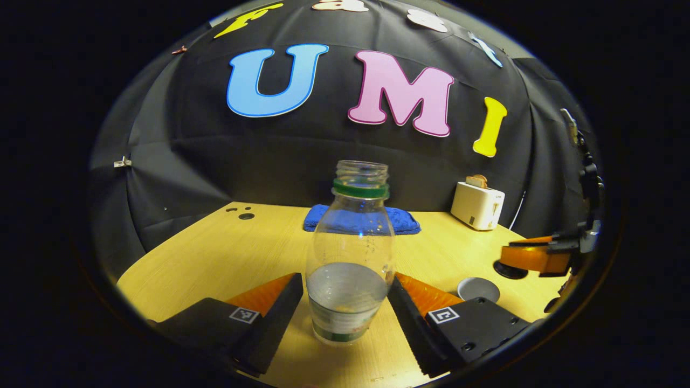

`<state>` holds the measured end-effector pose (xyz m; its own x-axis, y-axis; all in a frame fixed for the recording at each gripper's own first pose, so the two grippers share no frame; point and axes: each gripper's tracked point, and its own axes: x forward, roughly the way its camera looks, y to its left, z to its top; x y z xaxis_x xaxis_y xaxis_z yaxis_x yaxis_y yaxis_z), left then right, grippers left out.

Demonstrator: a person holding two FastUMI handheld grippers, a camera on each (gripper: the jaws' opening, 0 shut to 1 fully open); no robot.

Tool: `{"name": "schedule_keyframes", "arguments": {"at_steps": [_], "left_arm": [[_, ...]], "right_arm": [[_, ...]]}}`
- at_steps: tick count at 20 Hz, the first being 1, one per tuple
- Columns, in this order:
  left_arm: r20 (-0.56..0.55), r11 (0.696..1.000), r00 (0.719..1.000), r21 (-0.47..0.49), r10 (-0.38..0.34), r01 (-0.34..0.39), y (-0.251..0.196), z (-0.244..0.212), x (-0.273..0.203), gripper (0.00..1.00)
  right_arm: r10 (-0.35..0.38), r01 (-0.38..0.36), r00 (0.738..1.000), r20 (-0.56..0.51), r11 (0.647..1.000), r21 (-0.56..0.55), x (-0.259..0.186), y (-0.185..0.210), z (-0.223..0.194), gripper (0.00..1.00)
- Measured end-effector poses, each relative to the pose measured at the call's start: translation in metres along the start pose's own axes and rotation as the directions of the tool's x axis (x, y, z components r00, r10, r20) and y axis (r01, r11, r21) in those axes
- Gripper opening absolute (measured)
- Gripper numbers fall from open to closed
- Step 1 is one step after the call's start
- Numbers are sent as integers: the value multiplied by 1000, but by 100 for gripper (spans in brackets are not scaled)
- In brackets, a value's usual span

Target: Open the teacup lid with one hand, grasp the water bottle and pour water into the teacup with the other hand; after pouring, place the water bottle on the coaster and then close the teacup lid.

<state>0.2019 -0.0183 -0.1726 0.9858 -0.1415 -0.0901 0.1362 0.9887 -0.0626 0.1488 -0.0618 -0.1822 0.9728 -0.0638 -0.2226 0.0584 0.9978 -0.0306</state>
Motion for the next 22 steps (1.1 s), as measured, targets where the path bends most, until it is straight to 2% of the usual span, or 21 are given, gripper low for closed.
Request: {"name": "schedule_keyframes", "arguments": {"at_steps": [1, 2, 3, 4, 5, 6, 7, 10, 12, 13, 14, 17, 18, 19, 21, 22], "left_arm": [[-4, 1000, 1000, -6, -3, 3, 0, -1, 4, 98], [-6, 1000, 1000, -14, -9, 9, -1, -3, 7, 95], [-8, 1000, 1000, -21, -9, 9, -1, -4, 8, 93], [-6, 1000, 1000, -22, -6, 6, -2, -2, 9, 90], [2, 1000, 1000, -18, -8, 8, -3, -1, 10, 90], [15, 1000, 1000, -10, -14, 14, -5, 2, 11, 90], [18, 1000, 1000, 1, -22, 22, -8, 3, 10, 84], [32, 994, 998, 100, -48, 44, -19, 2, 12, 78], [40, 977, 998, 209, -50, 41, -25, 3, 12, 76], [47, 936, 997, 350, -63, 43, -32, 8, 10, 75], [51, 866, 997, 499, -65, 31, -39, 14, 14, 74], [31, 750, 997, 661, -65, 28, -49, 11, 21, 74], [23, 709, 998, 705, -63, 28, -52, 9, 22, 74], [19, 669, 998, 743, -59, 25, -53, 6, 22, 75], [16, 589, 998, 808, -59, 22, -59, 3, 25, 75], [19, 546, 998, 837, -62, 18, -62, 1, 25, 75]], "right_arm": [[-2, 2, 1000, -8, 1000, 17, -2, -2, -4, 24], [-4, 4, 1000, -18, 999, 33, -4, -5, -8, 19], [-9, 10, 1000, -27, 999, 45, -4, -7, -12, 19], [-15, 17, 999, -33, 998, 53, -3, -11, -14, 28], [-20, 22, 999, -34, 998, 60, -2, -14, -15, 19], [-25, 27, 999, -31, 997, 68, -1, -16, -14, 24], [-32, 34, 999, -27, 997, 75, -1, -18, -13, 24], [-47, 49, 999, -21, 993, 109, 0, -25, -8, 24], [-58, 60, 998, -20, 992, 113, -3, -34, -6, 24], [-56, 59, 998, -26, 992, 110, -5, -41, -7, 28], [-64, 67, 998, -29, 992, 105, -8, -50, -8, 24], [-85, 87, 996, -28, 991, 102, -14, -66, -10, 24], [-93, 96, 995, -28, 990, 103, -16, -72, -12, 29], [-100, 102, 995, -31, 989, 106, -17, -76, -14, 24], [-106, 110, 994, -40, 987, 116, -19, -84, -19, 24], [-108, 112, 993, -42, 986, 120, -20, -87, -20, 28]]}}
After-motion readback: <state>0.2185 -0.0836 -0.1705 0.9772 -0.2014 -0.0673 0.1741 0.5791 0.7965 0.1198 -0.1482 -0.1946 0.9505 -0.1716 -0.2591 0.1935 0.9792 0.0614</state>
